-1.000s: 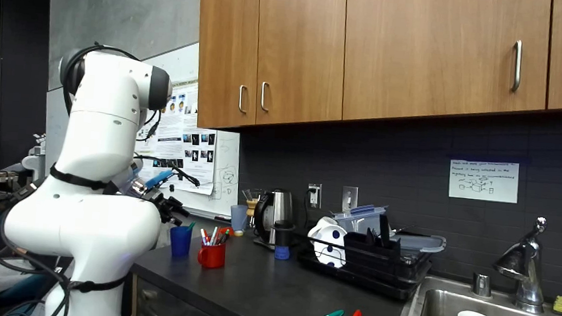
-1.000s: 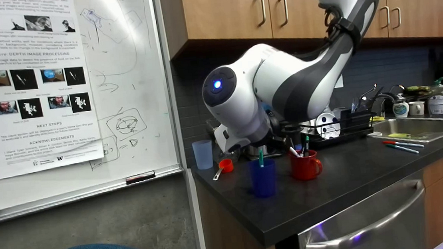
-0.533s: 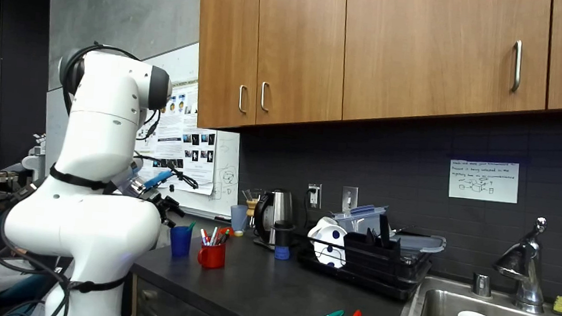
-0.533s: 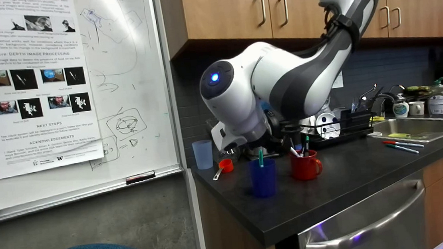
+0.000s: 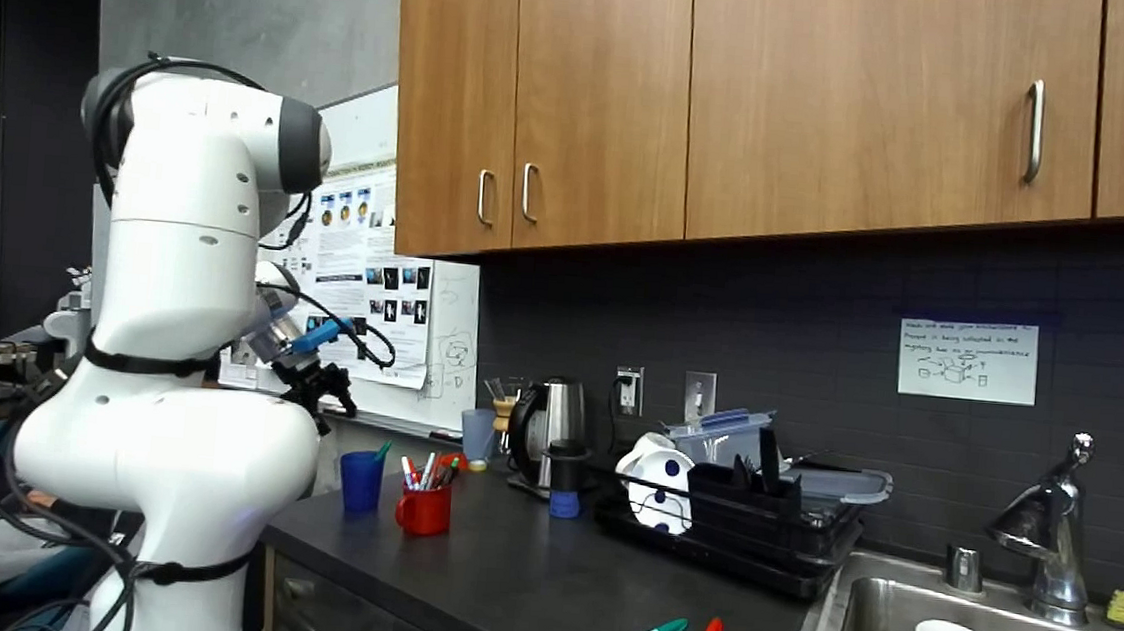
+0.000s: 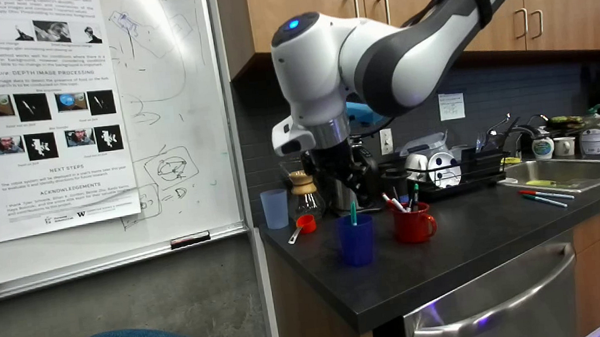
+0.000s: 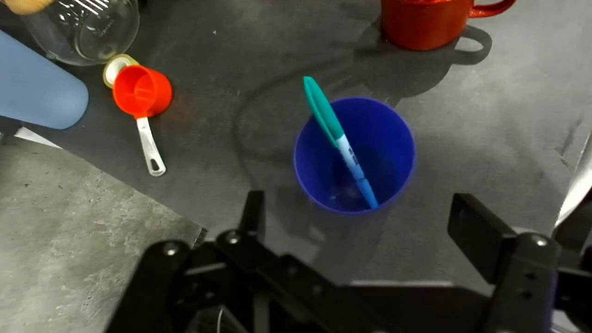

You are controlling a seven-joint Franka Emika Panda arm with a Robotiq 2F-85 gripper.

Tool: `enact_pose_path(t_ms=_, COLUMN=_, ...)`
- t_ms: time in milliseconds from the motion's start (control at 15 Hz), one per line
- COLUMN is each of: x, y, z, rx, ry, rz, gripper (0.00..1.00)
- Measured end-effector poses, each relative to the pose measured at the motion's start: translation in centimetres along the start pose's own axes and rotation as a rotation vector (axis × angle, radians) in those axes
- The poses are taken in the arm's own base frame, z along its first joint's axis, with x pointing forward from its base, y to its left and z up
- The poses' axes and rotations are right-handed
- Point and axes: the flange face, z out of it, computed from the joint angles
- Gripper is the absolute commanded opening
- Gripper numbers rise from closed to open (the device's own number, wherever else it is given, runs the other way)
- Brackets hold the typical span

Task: Put one green pen in the blue cup.

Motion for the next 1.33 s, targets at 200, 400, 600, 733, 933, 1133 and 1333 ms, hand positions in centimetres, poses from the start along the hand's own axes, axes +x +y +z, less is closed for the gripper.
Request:
enact_pose_path(t_ms=200, x=-3.5, y=0.8, z=-0.3, rx=0.052, ry=0.066, rz=0.103, gripper=1.0)
enact_pose_path(t_ms=400, x=-7.4, y=1.1, z=0.6, rx=0.117, ry=0.125, rz=0.204, gripper=1.0)
enact_pose_path(t_ms=600, x=-11.4, y=0.7, z=1.6, rx=0.172, ry=0.165, rz=0.321, gripper=1.0)
enact_pose_path(t_ms=733, x=-13.8, y=0.0, z=2.2, rx=0.211, ry=0.183, rz=0.415, gripper=1.0)
enact_pose_path(t_ms=933, x=-17.0, y=-1.7, z=3.2, rx=0.269, ry=0.192, rz=0.574, gripper=1.0)
enact_pose_path(t_ms=1133, x=-19.1, y=-3.4, z=4.0, rx=0.298, ry=0.176, rz=0.678, gripper=1.0)
enact_pose_path(t_ms=1333, x=-18.9, y=-3.4, z=4.0, rx=0.297, ry=0.177, rz=0.674, gripper=1.0)
